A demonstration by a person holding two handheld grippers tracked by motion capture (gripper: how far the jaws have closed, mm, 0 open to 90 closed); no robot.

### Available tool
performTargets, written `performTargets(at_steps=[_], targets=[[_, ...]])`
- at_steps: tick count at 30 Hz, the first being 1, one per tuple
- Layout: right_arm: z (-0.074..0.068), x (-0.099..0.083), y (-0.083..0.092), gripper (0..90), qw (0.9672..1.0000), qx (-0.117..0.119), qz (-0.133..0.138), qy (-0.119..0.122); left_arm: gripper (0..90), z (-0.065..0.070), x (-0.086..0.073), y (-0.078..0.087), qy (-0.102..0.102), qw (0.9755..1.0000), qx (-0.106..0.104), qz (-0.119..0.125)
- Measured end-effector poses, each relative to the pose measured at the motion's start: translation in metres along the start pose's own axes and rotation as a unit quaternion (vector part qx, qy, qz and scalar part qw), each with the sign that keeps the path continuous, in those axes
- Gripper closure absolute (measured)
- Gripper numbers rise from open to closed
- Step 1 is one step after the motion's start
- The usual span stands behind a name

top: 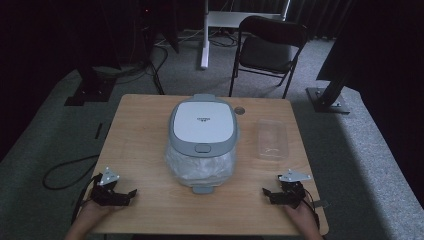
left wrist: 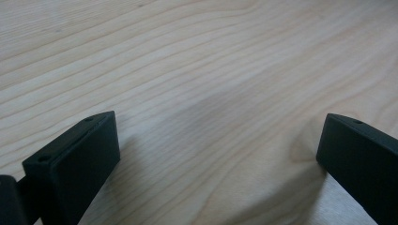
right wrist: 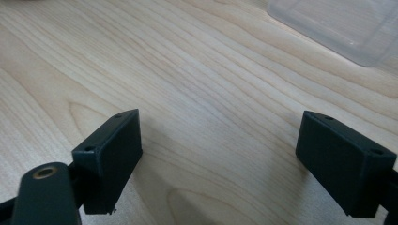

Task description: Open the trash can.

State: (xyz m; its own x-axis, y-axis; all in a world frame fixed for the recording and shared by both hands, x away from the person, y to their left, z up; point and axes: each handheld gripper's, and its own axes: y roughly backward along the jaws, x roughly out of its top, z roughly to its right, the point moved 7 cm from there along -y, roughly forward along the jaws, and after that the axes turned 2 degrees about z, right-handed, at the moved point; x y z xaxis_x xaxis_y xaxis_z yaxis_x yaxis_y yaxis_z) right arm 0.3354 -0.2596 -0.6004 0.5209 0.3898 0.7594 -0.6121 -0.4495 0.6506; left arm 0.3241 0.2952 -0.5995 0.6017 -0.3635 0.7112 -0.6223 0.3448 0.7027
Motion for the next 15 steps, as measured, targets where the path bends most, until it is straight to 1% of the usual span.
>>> performTargets(at_steps=[2, 3, 5, 6, 11, 15], targets=[[0.0, -0.0001, 0.0003, 14.2, 1.0, -0.002, 0.0, 0.001, 0.6, 0.0001, -0.0001, 0.0, -0.001, 1.0, -0.001, 0.0], [-0.0002, -0.0003, 0.0005, 14.2, 1.0, -0.003, 0.0, 0.001, 0.7, 0.0001, -0.0007, 0.0006, -0.006, 1.0, -0.006, 0.001], [-0.0003, -0.0004, 0.0006, 14.1, 1.0, -0.003, 0.0, 0.001, 0.7, 0.0001, -0.0012, 0.0011, -0.009, 0.9999, -0.009, 0.001], [0.0003, -0.0004, 0.0002, 14.1, 1.0, 0.0, -0.001, -0.002, 1.0, 0.0002, -0.0012, 0.0014, -0.01, 0.9999, -0.01, 0.001], [0.0007, -0.0004, 0.0002, 14.2, 1.0, 0.0, -0.002, -0.002, 1.4, 0.0003, -0.0009, 0.0013, -0.012, 0.9999, -0.012, 0.0], [0.0006, -0.0005, 0.0002, 14.2, 1.0, 0.0, -0.002, -0.002, 4.3, 0.0025, -0.0005, 0.0027, -0.015, 0.9998, -0.016, -0.002]])
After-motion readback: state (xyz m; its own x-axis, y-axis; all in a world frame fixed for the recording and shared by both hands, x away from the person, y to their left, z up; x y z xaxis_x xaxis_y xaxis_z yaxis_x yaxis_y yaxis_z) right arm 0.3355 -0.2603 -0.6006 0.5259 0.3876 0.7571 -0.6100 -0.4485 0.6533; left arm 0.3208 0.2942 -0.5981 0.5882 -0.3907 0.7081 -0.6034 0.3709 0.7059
